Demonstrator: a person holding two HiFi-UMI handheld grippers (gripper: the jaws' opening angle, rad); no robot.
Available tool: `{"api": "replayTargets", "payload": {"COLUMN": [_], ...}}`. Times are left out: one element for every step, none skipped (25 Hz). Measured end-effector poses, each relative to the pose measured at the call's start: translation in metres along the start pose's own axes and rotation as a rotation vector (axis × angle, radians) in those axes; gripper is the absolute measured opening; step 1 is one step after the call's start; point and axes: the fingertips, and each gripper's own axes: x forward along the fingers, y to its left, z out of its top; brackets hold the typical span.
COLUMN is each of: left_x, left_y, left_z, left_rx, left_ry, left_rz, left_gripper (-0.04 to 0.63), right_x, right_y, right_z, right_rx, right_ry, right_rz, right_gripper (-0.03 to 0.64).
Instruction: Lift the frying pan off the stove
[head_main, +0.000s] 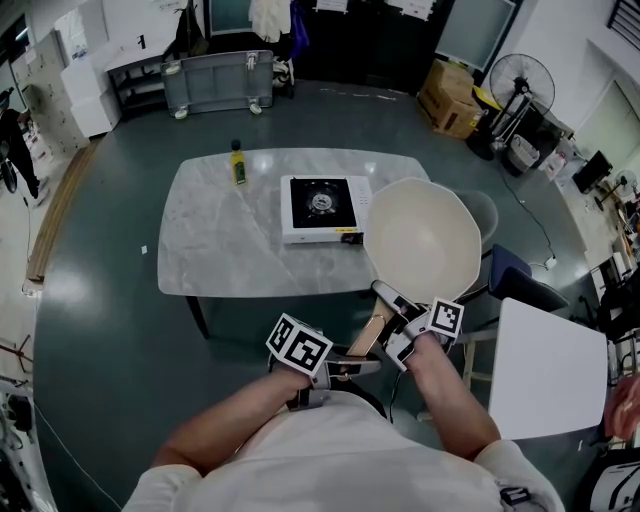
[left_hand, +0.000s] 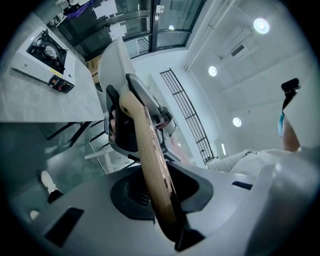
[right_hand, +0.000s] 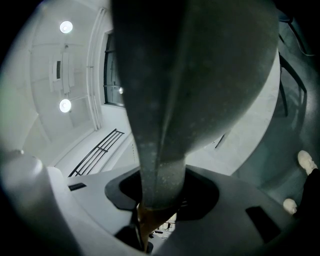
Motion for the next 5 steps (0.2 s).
{"api": "replayTargets", "payload": {"left_x": [0.0002,0.0003,0.0004,0.0005,0.0007], "left_y": [0.0009,0.0016,0.0024,0.0031,0.0039], "left_z": [0.0007,0.0019,0.0037,0.0058,0.0079], "left_rx": [-0.001,-0.001,-0.002,-0.002,-0.003], "left_ry": [0.0,-0.001,-0.002,-0.003,-0.004], "left_rz": [0.001,0.002,0.003,0.004,0.005], "left_gripper": [0.087,0.086,0.086,0.087,0.087], "right_x": [0.0005,0.0014,0.0027,0.0041,0.0056], "right_y": [-0.0008,-0.0014,-0.0017,-0.0019,-0.0021], "right_z": [0.0007,0.0018,0.0033,0.005,0.0067], "right_rx": [0.0,0.001,0.001,0.002,0.002], "right_ry": [0.001,0.003,0.005,0.008,0.01], "right_rz": [0.0,0.0,0.0,0.001,0.001], "right_gripper": [0.16,0.16,0.16,0.16,0.16]}}
